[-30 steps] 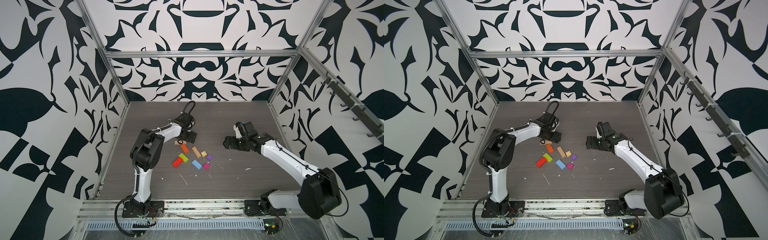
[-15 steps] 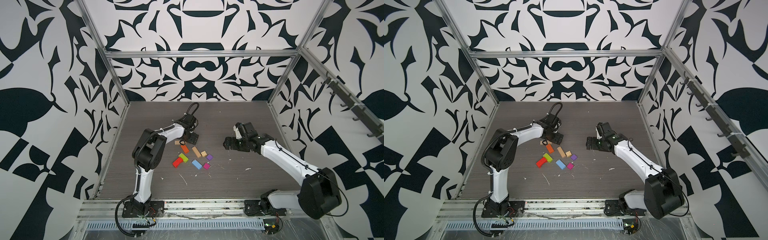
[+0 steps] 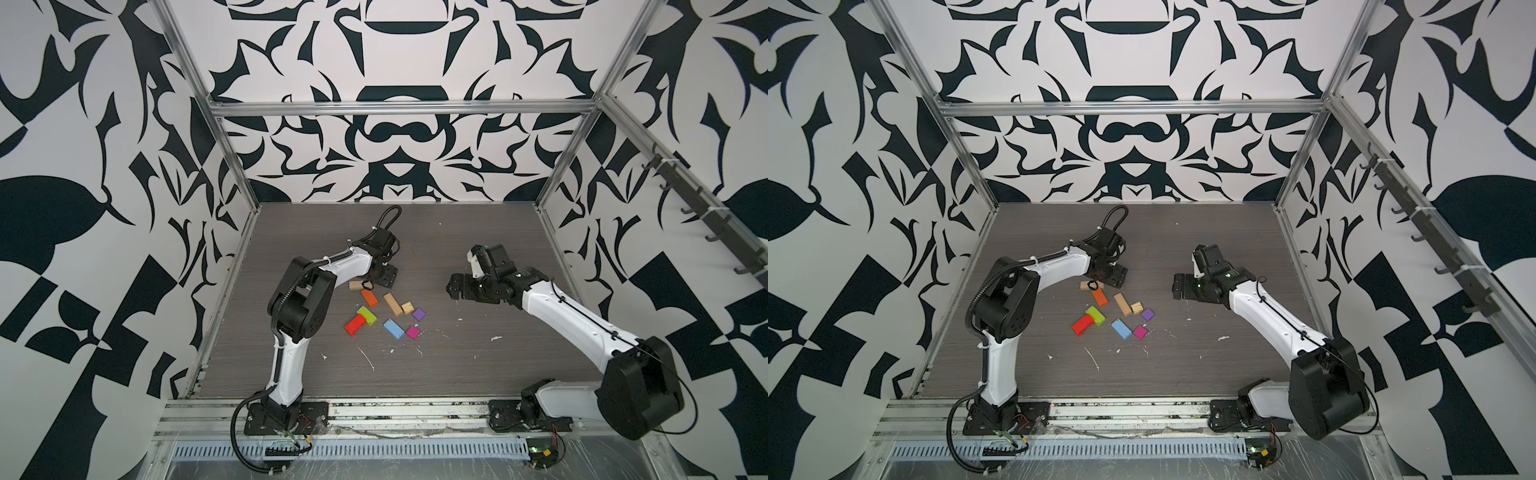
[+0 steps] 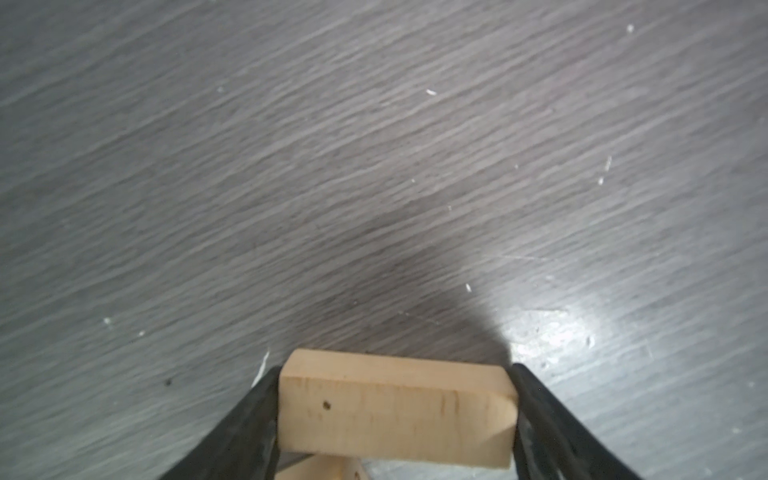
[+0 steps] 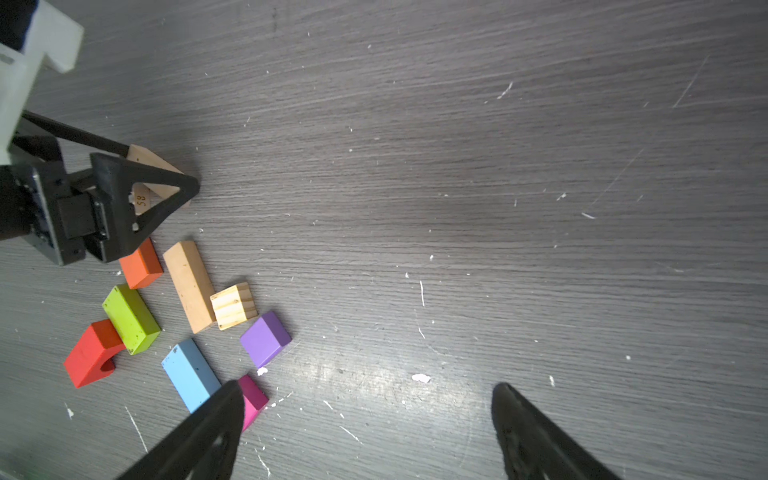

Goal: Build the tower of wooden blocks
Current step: 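Close the left gripper on the natural-wood bar, then lift the wood bar with the left gripper and carry it farther from the robot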

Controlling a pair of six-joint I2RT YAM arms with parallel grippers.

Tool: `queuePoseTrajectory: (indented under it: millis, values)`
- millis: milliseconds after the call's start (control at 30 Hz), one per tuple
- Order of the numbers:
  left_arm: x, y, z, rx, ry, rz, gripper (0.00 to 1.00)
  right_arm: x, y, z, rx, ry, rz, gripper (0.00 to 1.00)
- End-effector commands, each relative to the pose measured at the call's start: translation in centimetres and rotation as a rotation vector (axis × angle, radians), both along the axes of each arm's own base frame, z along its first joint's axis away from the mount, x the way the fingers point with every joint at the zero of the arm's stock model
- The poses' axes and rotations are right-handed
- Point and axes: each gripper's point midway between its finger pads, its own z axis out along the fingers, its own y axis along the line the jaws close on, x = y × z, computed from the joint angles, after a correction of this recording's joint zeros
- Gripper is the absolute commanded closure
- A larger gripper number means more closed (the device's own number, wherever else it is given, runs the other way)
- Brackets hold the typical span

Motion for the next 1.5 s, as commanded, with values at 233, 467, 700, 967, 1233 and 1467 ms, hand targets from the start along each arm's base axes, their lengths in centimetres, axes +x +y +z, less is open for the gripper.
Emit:
queuePoseTrajectory:
  millis: [233,467,700,967,1233,1467]
  values:
    - [-0.5,-3.4,2.5,-0.147,0.076,0.307,0.47,-0.7,-0.6,0.9,0.011,-0.039,-0.037,0.03]
    - [-1.0,-5.5,3.4,-0.182,0.089,0.444,0.55,-0.9,-0.9,1.0,0.011,-0.056,-0.046,0.03]
    - [-1.4,-5.6,2.0,-0.126,0.107,0.502,0.55,-0.8,-0.4,1.0,0.021,-0.053,-0.021,0.03]
    - [-1.8,-5.5,1.9,-0.072,0.069,0.479,0.55,-0.9,-0.2,0.5,0.026,-0.038,-0.007,0.03]
    - [-1.6,-5.4,1.4,-0.032,0.065,0.446,0.54,-0.8,0.0,0.6,0.042,-0.040,-0.016,0.03]
    - [-1.2,-5.8,0.8,-0.030,0.065,0.439,0.53,-0.9,-0.1,0.8,0.038,-0.038,-0.017,0.03]
